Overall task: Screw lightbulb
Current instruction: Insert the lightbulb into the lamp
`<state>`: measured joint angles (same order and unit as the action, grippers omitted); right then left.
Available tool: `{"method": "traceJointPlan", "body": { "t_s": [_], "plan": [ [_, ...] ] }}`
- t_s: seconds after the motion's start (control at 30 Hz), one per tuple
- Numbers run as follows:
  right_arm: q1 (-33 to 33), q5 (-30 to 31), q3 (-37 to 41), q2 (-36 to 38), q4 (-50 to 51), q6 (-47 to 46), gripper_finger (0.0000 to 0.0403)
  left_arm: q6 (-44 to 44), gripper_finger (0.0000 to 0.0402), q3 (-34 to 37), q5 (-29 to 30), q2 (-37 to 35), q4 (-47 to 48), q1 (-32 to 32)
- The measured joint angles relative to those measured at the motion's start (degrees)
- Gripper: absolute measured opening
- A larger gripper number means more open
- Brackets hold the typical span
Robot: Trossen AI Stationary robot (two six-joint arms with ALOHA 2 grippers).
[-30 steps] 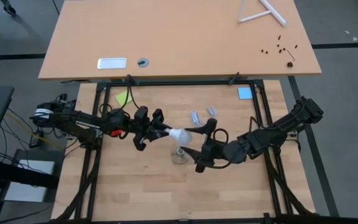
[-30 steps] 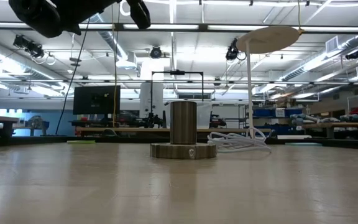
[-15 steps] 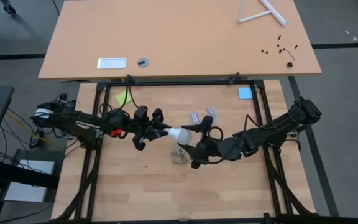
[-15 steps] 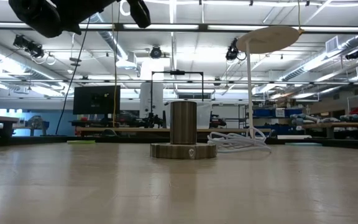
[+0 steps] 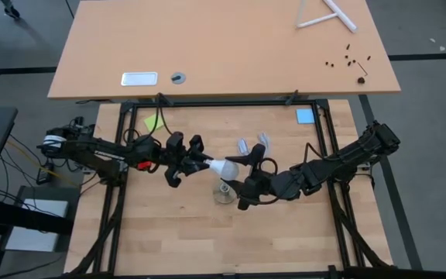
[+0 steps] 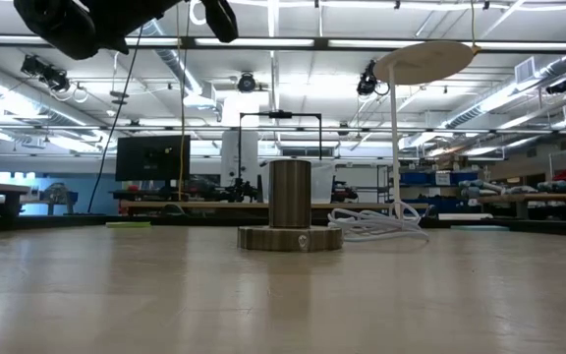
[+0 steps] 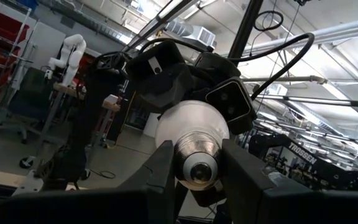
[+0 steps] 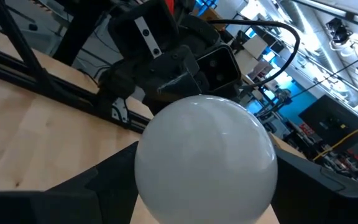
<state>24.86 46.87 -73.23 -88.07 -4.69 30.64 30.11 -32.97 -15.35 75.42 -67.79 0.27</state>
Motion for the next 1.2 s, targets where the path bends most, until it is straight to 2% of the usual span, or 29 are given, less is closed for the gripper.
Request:
{"method": "traceJointPlan", "body": {
  "t_s": [0.07,0.27,0.43,0.67,0.77,0.97,1.07,1.2],
  "plan": [
    [0.0,0.4,0.0,0.0,0.0,0.0,0.0304,0.0,0.0104,0.0,0.2,0.0,0.0,0.1],
    [0.2,1.7,0.0,0.0,0.0,0.1,0.0302,-0.1,0.0219,0.0,2.0,0.0,1.0,0.1],
    [0.3,3.8,0.0,0.0,0.0,0.1,0.0304,-3.0,0.0274,0.0,2.0,0.0,2.4,0.1],
    [0.9,4.9,0.0,0.0,0.1,-0.1,0.0299,-5.9,0.0288,0.0,2.7,0.0,3.3,0.5],
    [0.9,8.3,0.0,0.0,0.3,-1.2,0.0299,-7.3,0.0288,0.6,2.2,-0.4,3.6,1.9],
    [0.9,9.2,0.0,0.1,4.6,-8.7,0.0300,-7.4,0.0289,6.0,2.5,-4.0,3.2,6.5],
    [-0.2,6.5,0.0,0.1,8.6,-15.0,0.0297,-7.3,0.0289,9.9,3.3,-6.3,2.7,8.3],
    [-2.6,-1.2,-1.1,0.1,17.4,-26.8,0.0297,-7.3,0.0289,13.4,3.5,-8.0,2.6,9.1]
  ]
}}
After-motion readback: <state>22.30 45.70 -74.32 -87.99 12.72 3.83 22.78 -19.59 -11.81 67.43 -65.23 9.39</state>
